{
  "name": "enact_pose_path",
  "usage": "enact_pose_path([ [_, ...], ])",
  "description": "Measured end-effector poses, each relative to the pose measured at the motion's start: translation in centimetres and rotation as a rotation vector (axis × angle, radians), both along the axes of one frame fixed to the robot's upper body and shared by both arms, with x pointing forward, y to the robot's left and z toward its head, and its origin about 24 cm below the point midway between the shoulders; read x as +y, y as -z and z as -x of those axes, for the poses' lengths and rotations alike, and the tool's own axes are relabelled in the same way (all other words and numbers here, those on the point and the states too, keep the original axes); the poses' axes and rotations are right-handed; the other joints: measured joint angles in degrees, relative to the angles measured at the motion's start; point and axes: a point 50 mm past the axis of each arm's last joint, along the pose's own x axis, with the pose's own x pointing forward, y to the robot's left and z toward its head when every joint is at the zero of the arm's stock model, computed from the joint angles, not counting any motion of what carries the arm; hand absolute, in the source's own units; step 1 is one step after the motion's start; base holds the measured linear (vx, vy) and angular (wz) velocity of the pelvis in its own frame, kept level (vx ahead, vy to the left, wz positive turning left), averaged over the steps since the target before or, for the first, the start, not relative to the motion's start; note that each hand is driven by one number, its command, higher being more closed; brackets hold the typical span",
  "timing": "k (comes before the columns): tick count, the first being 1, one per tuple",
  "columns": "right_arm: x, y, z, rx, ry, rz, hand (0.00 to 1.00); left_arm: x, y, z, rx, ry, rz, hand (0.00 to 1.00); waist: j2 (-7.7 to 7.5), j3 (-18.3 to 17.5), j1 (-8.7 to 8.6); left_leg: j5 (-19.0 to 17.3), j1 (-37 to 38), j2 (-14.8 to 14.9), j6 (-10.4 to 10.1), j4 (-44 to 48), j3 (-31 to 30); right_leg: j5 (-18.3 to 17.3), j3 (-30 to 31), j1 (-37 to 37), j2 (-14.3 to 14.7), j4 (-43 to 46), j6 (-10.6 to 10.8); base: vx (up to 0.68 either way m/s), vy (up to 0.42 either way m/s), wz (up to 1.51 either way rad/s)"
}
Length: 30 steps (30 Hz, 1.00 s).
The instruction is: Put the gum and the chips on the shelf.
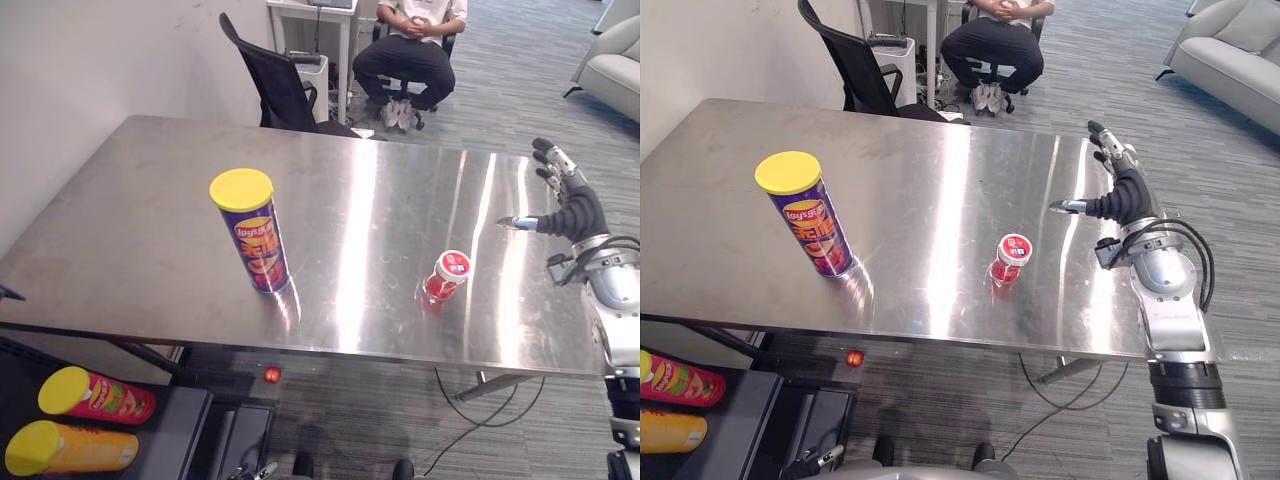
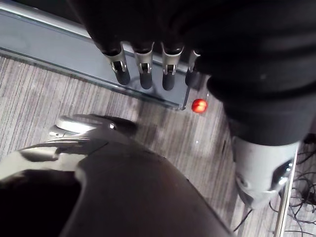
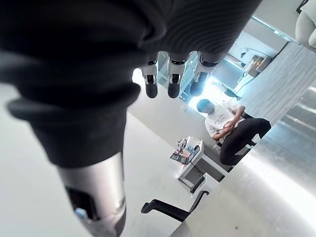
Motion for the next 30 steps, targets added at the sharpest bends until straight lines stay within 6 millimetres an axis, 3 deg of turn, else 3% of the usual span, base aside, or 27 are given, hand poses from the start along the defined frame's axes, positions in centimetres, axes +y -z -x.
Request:
enact_pose_path([
  [14,1.3,-1.5,0.7,-0.056,-0.087,-0.006,0.00,0.0,0.0,-0.1,-0.004,0.002,0.007,0.00,-0.13,0.0,-0.07,0.4,0.3,0.2,0.0,-1.1,-0.1,0.0,-0.1,-0.2,0.1,0.1,0.0,0.00,0.000,0.00],
  [23,1.8,1.8,1.2,0.078,-0.125,-0.014,0.00,0.1,0.0,0.0,-0.003,0.001,0.010,0.00,-0.19,0.0,0.00,0.5,-0.1,0.1,0.0,-1.0,-0.1,0.1,-0.1,-0.5,0.1,0.0,0.1,0.00,0.000,0.00],
  [30,2.5,2.9,1.1,0.121,-0.155,-0.023,0.00,0.1,0.0,0.0,-0.003,0.004,0.013,0.00,-0.44,0.0,0.02,0.8,-0.5,0.1,0.0,-1.0,-0.1,0.1,-0.1,-0.9,0.0,0.0,0.1,0.00,0.000,0.00],
])
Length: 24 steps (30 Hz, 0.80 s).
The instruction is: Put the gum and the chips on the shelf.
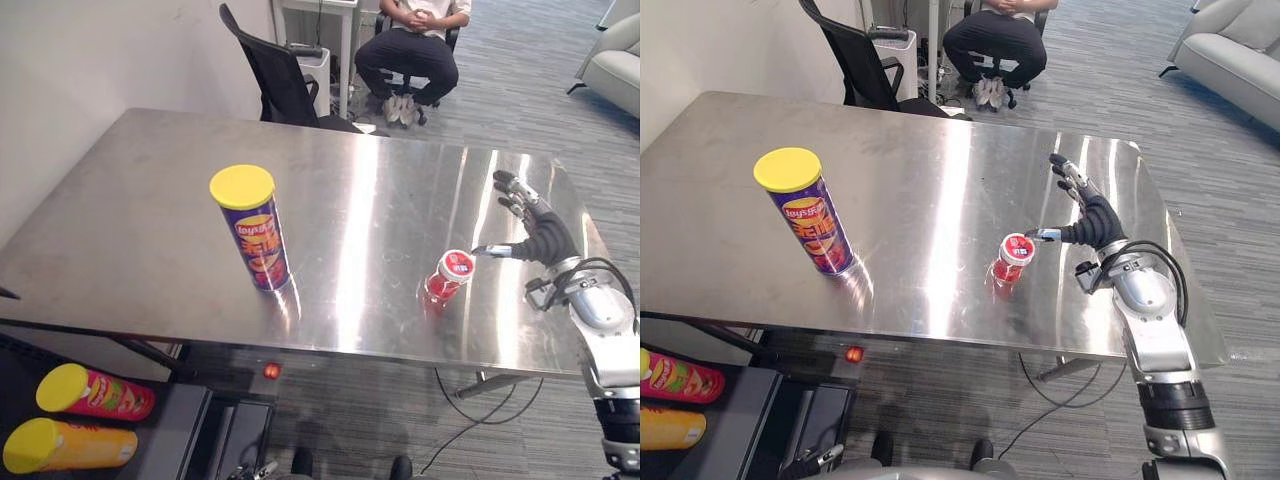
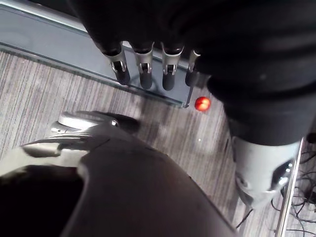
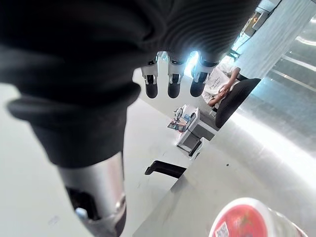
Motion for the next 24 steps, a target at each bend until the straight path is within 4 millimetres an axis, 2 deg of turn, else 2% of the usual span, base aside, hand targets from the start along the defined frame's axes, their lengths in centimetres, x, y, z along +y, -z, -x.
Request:
enact_pose_path([
  [24,0.9,2.4,0.2,0.081,-0.015,-0.018,0.00,0.2,0.0,0.0,0.004,0.006,-0.004,0.00,-0.67,0.0,0.17,0.1,-0.1,-0.1,0.0,-0.1,-0.1,0.0,-0.1,-0.1,0.0,0.0,0.0,0.00,0.000,0.00],
])
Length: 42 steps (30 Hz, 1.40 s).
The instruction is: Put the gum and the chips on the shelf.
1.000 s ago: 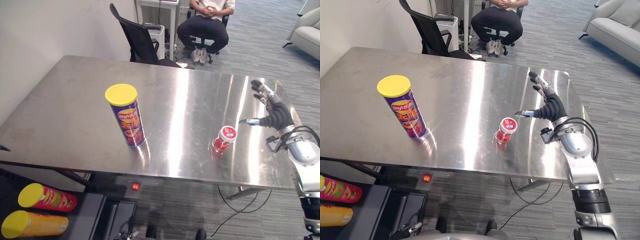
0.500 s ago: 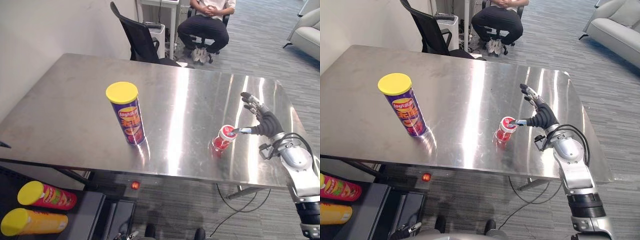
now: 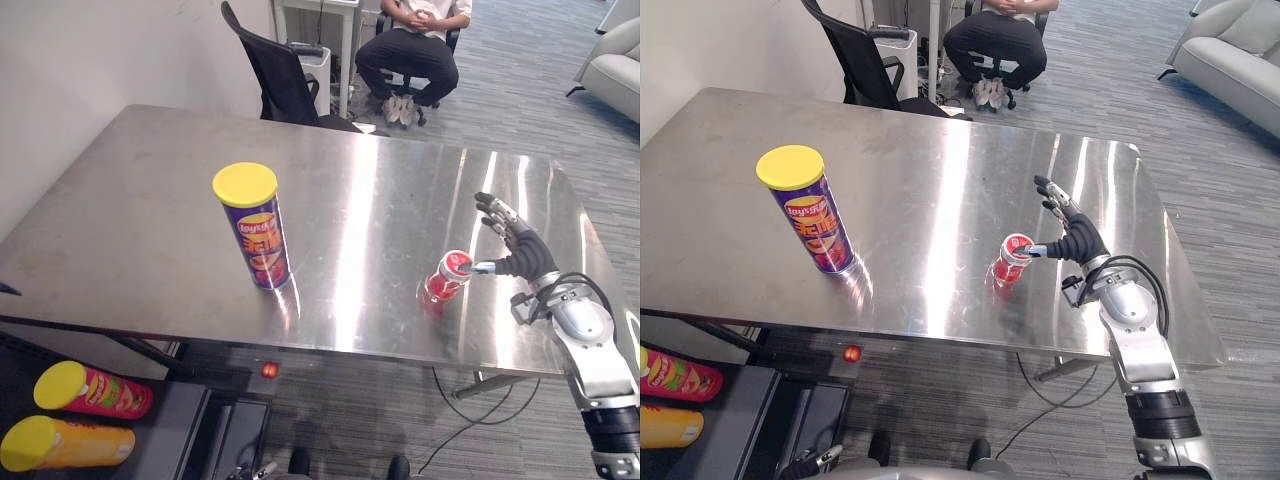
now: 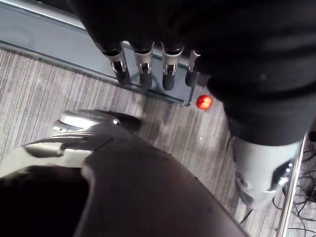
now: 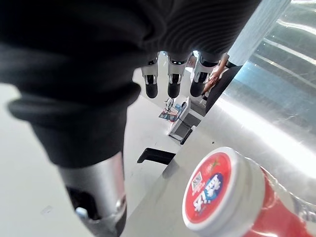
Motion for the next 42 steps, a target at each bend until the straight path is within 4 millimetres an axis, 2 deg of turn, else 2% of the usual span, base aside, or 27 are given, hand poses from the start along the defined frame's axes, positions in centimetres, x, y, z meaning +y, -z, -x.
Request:
enact_pose_path([
  [10,0.1,1.3,0.0,0.050,0.010,-0.030,0.00,0.0,0.0,0.0,0.000,0.000,0.000,0.00,-0.10,0.0,0.01,0.6,0.0,0.0,0.0,-0.8,-0.1,0.0,-0.1,-0.3,0.0,-0.1,0.0,0.00,0.000,0.00],
  [22,-0.2,3.9,0.2,0.149,0.056,-0.034,0.00,0.1,0.0,0.0,-0.001,0.000,-0.002,0.00,-0.24,0.3,0.19,0.7,-1.4,-0.1,0.0,-0.7,-1.2,0.0,-1.2,-1.0,-0.1,-0.1,0.0,0.00,0.000,0.04],
  [25,-0.3,4.6,0.2,0.179,0.066,-0.043,0.00,0.1,-0.1,-0.3,-0.008,0.001,-0.002,0.00,-0.34,0.4,1.03,0.7,-1.6,-0.1,0.0,-0.6,-1.4,0.0,-1.4,-1.2,-0.1,-0.1,0.0,0.00,0.002,0.03],
  [37,0.5,5.1,0.2,0.195,0.037,-0.039,0.00,0.1,-0.1,-0.5,-0.022,-0.032,0.008,0.00,-0.44,1.7,1.43,0.7,-1.9,-0.2,0.0,-0.6,-1.6,0.0,-1.7,-1.2,-0.1,-0.1,0.0,0.00,0.000,0.00],
  [38,0.6,5.1,0.3,0.197,0.033,-0.038,1.00,0.1,-0.1,-0.6,-0.024,-0.032,0.008,0.00,-0.43,2.1,1.44,0.8,-1.9,-0.2,0.0,-0.6,-1.7,0.0,-1.7,-1.2,-0.1,-0.1,0.0,0.00,0.000,0.00],
  [42,0.6,4.9,0.2,0.185,0.040,-0.042,1.00,0.1,-0.1,-0.6,-0.025,-0.032,0.008,0.00,-0.45,2.4,1.42,0.8,-2.0,-0.2,0.0,-0.6,-1.7,0.0,-1.7,-1.4,-0.1,-0.1,0.0,0.00,0.000,0.00],
])
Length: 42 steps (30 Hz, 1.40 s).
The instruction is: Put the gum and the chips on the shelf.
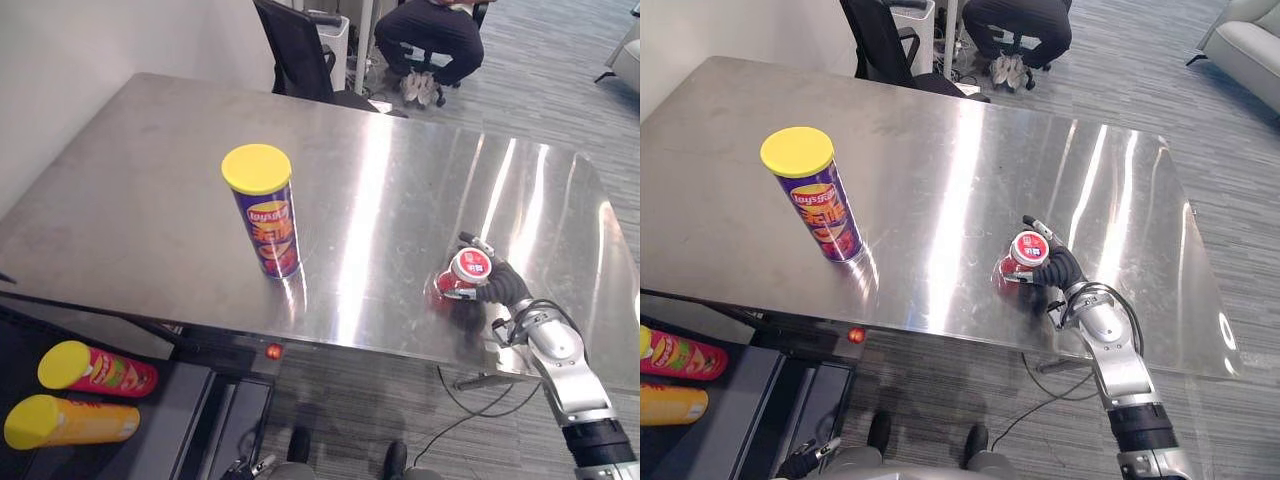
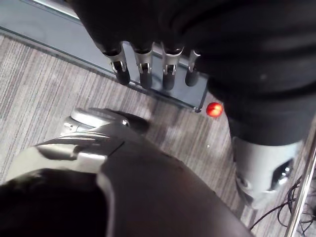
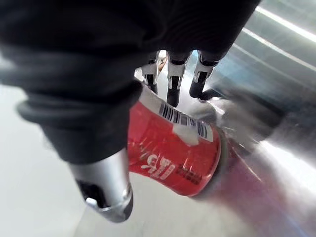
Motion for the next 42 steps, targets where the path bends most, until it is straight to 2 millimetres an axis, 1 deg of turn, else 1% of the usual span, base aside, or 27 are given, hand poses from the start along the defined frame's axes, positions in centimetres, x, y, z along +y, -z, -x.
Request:
enact_pose_path([
  [10,0.2,-0.4,-0.2,-0.017,-0.008,0.001,1.00,0.0,0.0,-0.1,-0.003,0.000,-0.002,0.00,-0.14,0.3,0.04,0.0,-0.9,0.0,0.0,0.5,-1.0,0.0,-0.7,-0.3,0.0,0.0,0.0,0.00,0.000,0.05],
  [17,0.4,-0.7,-0.3,-0.030,-0.015,0.016,1.00,0.2,-0.1,-0.2,-0.005,0.000,-0.006,0.00,-0.60,0.7,0.17,0.0,-0.9,0.0,-0.1,1.0,-1.2,0.0,-1.0,0.2,0.0,0.1,0.0,-0.01,-0.001,0.01],
  [19,0.7,-1.7,-0.4,-0.068,-0.032,-0.001,1.00,0.2,-0.1,-0.2,-0.005,0.000,-0.007,0.00,-0.58,0.7,0.06,-0.1,-0.8,0.0,-0.1,1.2,-1.2,0.0,-0.9,0.3,0.0,0.1,0.0,-0.02,-0.002,-0.01],
  [20,1.1,-3.0,-0.7,-0.117,-0.051,-0.010,1.00,0.2,-0.1,-0.2,-0.006,-0.001,-0.007,0.00,-0.57,0.8,-0.04,0.0,-0.8,0.1,-0.1,1.2,-1.2,0.0,-0.7,0.3,0.0,0.1,0.0,0.00,0.000,0.00],
  [21,1.5,-4.9,-0.8,-0.186,-0.078,-0.020,1.00,0.2,-0.1,-0.2,-0.006,-0.002,-0.007,0.00,-0.57,0.8,-0.06,0.0,-0.8,0.1,-0.1,1.3,-1.1,0.0,-0.6,0.3,0.1,0.1,0.0,0.00,0.000,0.00],
  [22,1.6,-5.9,-0.9,-0.227,-0.094,-0.024,1.00,0.2,-0.1,-0.3,-0.008,-0.002,-0.008,0.00,-0.57,0.8,-0.05,0.0,-0.8,0.1,-0.1,1.3,-1.1,0.0,-0.6,0.3,0.1,0.1,0.0,0.00,0.000,0.00],
  [24,2.6,-10.1,-0.6,-0.400,-0.174,-0.045,1.00,0.2,-0.1,-0.2,-0.014,-0.019,-0.006,0.00,-0.57,0.7,-0.04,0.0,-0.7,0.2,-0.1,1.4,-1.2,0.0,-0.6,0.4,0.1,0.3,0.0,0.00,0.000,0.00],
  [25,2.8,-11.1,-0.4,-0.443,-0.196,-0.052,1.00,0.2,-0.1,-0.2,-0.015,-0.022,-0.006,0.00,-0.57,0.7,-0.05,-0.1,-0.7,0.2,-0.1,1.4,-1.2,0.0,-0.6,0.4,0.1,0.3,0.0,0.00,0.000,0.00],
  [26,3.3,-12.7,-0.1,-0.516,-0.233,-0.065,1.00,0.3,-0.1,-0.2,-0.018,-0.029,-0.006,0.00,-0.57,0.7,-0.03,0.0,-0.6,0.1,-0.1,1.4,-1.2,0.0,-0.6,0.4,0.1,0.4,0.0,0.00,0.000,0.00],
  [27,3.4,-13.3,0.1,-0.544,-0.249,-0.072,1.00,0.3,-0.1,-0.2,-0.019,-0.030,-0.006,0.00,-0.58,0.7,-0.03,0.0,-0.6,0.1,-0.1,1.4,-1.2,0.0,-0.6,0.5,0.1,0.4,0.0,0.00,0.000,0.00],
  [28,4.0,-15.0,0.5,-0.615,-0.297,-0.112,1.00,0.3,-0.1,-0.2,-0.023,-0.034,-0.008,0.00,-0.59,0.7,-0.03,0.0,-0.5,0.2,-0.1,1.4,-1.2,0.0,-0.6,0.5,0.1,0.7,0.0,0.00,0.000,0.00],
  [30,4.2,-15.8,0.8,-0.652,-0.321,-0.130,1.00,0.3,-0.2,-0.2,-0.027,-0.035,-0.010,0.00,-0.58,0.7,-0.02,0.0,-0.4,0.2,-0.1,1.4,-1.2,0.0,-0.6,0.5,0.1,0.9,0.0,0.00,0.000,0.00],
  [31,4.5,-16.8,1.1,-0.693,-0.353,-0.157,1.00,0.3,-0.2,-0.2,-0.026,-0.036,-0.012,0.00,-0.58,0.7,-0.01,0.0,-0.1,0.1,-0.1,1.3,-1.2,0.0,-0.5,0.6,0.0,1.1,0.0,0.00,0.000,0.00],
  [33,4.6,-17.4,1.1,-0.712,-0.373,-0.188,1.00,0.3,-0.2,-0.1,-0.025,-0.037,-0.014,0.00,-0.55,0.7,0.00,0.0,0.1,0.1,-0.1,1.3,-1.2,0.0,-0.5,0.8,0.0,1.1,0.0,0.00,0.000,0.00],
  [34,4.8,-17.9,1.3,-0.732,-0.397,-0.217,1.00,0.3,-0.2,-0.1,-0.025,-0.036,-0.017,0.00,-0.54,0.6,0.03,0.0,0.2,0.1,-0.1,1.3,-1.2,0.0,-0.5,1.0,0.0,1.1,0.0,0.00,0.000,0.00],
  [35,5.1,-18.5,1.5,-0.752,-0.427,-0.238,1.00,0.3,-0.2,-0.1,-0.024,-0.034,-0.019,0.00,-0.51,0.6,0.06,0.0,0.2,0.1,-0.1,1.3,-1.3,0.0,-0.6,1.0,0.0,1.1,0.0,0.00,0.000,0.00],
  [37,5.7,-19.1,2.1,-0.772,-0.486,-0.256,1.00,0.2,-0.1,-0.1,-0.022,-0.034,-0.022,0.00,-0.35,0.5,0.08,0.0,0.2,0.1,-0.1,1.4,-1.5,0.0,-0.9,1.3,0.0,1.0,0.0,-0.02,-0.005,0.07],
  [40,7.3,-19.2,2.7,-0.746,-0.619,-0.258,1.00,0.0,-0.1,-0.1,-0.021,-0.037,-0.024,0.00,0.63,0.0,0.11,0.0,0.1,-0.1,-0.1,2.2,-3.6,0.0,-3.3,2.5,-0.1,1.1,0.0,-0.01,-0.014,0.37],
  [42,9.3,-19.2,2.8,-0.713,-0.729,-0.230,1.00,-0.3,0.0,-0.1,-0.026,-0.039,-0.018,0.00,1.60,-0.1,0.27,0.0,-1.0,-0.7,-0.1,3.9,-7.3,-0.7,-6.8,3.5,-0.4,2.3,-0.7,-0.04,-0.027,0.66],
])
